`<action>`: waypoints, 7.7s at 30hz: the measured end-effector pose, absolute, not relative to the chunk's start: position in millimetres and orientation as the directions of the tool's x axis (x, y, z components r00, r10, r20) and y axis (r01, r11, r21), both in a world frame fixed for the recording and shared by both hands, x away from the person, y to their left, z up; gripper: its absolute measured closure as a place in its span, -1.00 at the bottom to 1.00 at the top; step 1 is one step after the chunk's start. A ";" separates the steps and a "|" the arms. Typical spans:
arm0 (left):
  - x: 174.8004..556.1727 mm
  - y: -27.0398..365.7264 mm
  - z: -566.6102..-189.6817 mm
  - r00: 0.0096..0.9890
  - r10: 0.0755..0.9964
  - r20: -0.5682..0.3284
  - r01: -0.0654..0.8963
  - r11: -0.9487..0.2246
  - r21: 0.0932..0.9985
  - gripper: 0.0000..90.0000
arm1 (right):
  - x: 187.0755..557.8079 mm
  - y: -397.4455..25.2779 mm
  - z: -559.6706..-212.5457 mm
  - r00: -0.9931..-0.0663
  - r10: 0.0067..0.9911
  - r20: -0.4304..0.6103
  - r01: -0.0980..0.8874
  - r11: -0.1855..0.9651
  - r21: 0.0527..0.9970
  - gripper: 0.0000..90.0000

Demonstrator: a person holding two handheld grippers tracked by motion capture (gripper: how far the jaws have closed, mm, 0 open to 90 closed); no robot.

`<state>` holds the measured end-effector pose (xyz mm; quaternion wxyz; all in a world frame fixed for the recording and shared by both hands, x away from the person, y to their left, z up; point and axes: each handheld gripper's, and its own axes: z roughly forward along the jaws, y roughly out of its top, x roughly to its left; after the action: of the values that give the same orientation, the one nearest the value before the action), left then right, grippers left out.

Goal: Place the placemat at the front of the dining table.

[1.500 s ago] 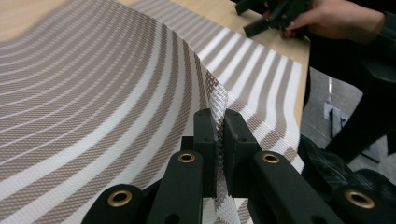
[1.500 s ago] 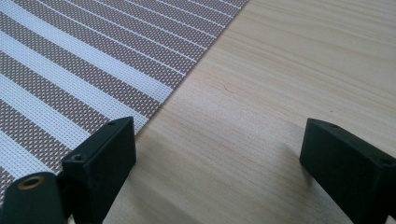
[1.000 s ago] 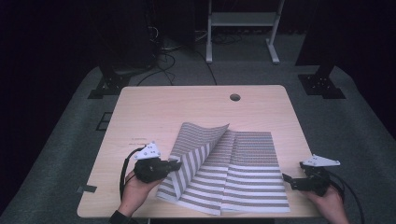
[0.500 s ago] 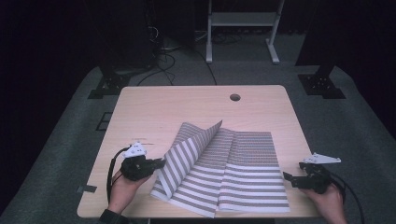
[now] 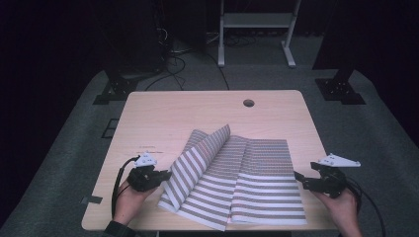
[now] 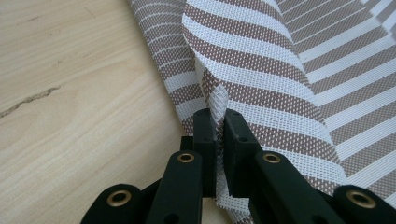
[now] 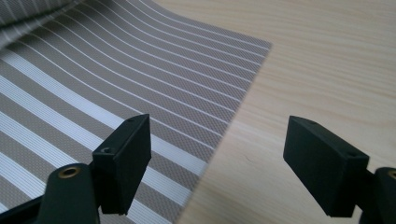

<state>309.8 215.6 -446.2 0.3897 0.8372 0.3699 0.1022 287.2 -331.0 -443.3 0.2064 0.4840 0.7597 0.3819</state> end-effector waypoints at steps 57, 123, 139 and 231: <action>314.3 208.6 -458.0 0.706 0.702 -0.094 0.568 -0.483 0.667 0.87 | 353.8 -157.2 -453.4 -0.728 0.674 0.127 0.502 0.398 0.768 0.63; 296.4 219.2 -432.9 0.703 0.707 -0.077 0.485 -0.398 0.779 0.86 | 392.8 -288.7 -388.8 -0.543 0.839 0.042 0.443 0.244 0.863 1.00; 299.5 212.8 -449.1 0.718 0.691 -0.084 0.521 -0.453 0.723 0.64 | 429.6 -282.5 -411.6 -0.492 0.871 0.009 0.480 0.262 0.837 0.65; 302.3 206.3 -463.7 0.701 0.708 0.083 0.498 -0.570 0.654 -0.25 | 284.6 -271.6 -460.0 -0.664 0.748 0.004 0.581 0.512 0.633 0.93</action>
<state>302.3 206.3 -463.7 0.3081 0.8694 0.3467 0.1707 284.6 -271.6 -460.0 0.1359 0.3869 0.8588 0.3071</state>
